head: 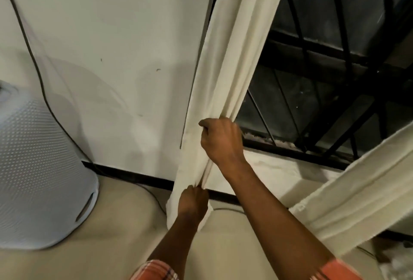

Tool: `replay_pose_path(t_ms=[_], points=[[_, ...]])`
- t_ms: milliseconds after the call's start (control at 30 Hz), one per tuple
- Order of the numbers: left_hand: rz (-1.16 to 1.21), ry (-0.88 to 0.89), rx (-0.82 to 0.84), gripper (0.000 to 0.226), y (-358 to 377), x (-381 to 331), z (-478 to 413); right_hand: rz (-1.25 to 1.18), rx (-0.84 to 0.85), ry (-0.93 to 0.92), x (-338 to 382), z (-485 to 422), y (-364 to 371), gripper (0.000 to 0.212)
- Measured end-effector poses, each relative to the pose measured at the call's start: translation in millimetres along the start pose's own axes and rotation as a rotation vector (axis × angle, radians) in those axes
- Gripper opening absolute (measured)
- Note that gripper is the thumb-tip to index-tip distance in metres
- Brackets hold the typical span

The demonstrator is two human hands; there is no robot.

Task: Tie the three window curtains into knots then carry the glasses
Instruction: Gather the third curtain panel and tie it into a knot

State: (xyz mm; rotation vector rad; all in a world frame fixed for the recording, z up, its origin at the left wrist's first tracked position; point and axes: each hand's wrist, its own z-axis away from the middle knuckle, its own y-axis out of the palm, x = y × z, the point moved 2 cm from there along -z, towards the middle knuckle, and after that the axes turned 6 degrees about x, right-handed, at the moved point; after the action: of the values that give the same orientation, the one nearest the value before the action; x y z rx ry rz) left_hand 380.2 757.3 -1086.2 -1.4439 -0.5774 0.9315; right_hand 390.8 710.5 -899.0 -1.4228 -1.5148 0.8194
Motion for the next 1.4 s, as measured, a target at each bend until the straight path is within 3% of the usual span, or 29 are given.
replay_pose_path(t_ms=[67, 133, 400, 467, 533, 600, 667, 833, 967, 1200, 1300, 1367, 1400], points=[[0.102, 0.027, -0.066, 0.029, 22, -2, 6, 0.070, 0.187, 0.013, -3, 26, 28, 0.030], [0.142, 0.046, -0.121, 0.022, 31, -4, 19, 0.133, 0.313, -0.008, -5, 50, 43, 0.029], [0.071, 0.126, -0.209, 0.027, 39, -18, 97, 0.038, -0.014, 0.054, 10, 119, 37, 0.026], [0.066, 0.142, -0.251, 0.022, 56, -16, 110, 0.046, 0.106, 0.058, 8, 155, 62, 0.030], [0.043, 0.139, -0.206, 0.023, 78, -12, 119, 0.082, 0.359, 0.061, 10, 190, 90, 0.034], [0.033, 0.125, -0.137, 0.018, 94, -9, 131, 0.065, 0.476, 0.035, 14, 208, 103, 0.038], [0.000, 0.152, -0.156, 0.012, 110, -15, 139, 0.021, 0.488, -0.003, 15, 208, 102, 0.043], [-0.182, -0.047, -0.067, 0.049, 104, -38, 149, -0.054, 0.480, 0.032, 4, 210, 91, 0.039], [-0.288, -0.131, -0.022, 0.038, 104, -39, 138, -0.114, 0.439, 0.045, 0, 213, 95, 0.036], [-0.043, -0.065, 0.043, 0.002, 143, -12, 124, -0.078, 0.258, 0.029, -7, 220, 128, 0.036], [0.280, -0.044, 0.084, 0.026, 213, 9, 111, -0.100, 0.104, 0.073, -15, 230, 160, 0.034], [0.380, -0.108, 0.136, 0.021, 257, 22, 101, -0.084, 0.127, 0.088, -18, 235, 192, 0.034], [0.472, -0.136, 0.259, 0.011, 260, 28, 103, -0.043, 0.208, 0.076, -17, 237, 208, 0.037]])
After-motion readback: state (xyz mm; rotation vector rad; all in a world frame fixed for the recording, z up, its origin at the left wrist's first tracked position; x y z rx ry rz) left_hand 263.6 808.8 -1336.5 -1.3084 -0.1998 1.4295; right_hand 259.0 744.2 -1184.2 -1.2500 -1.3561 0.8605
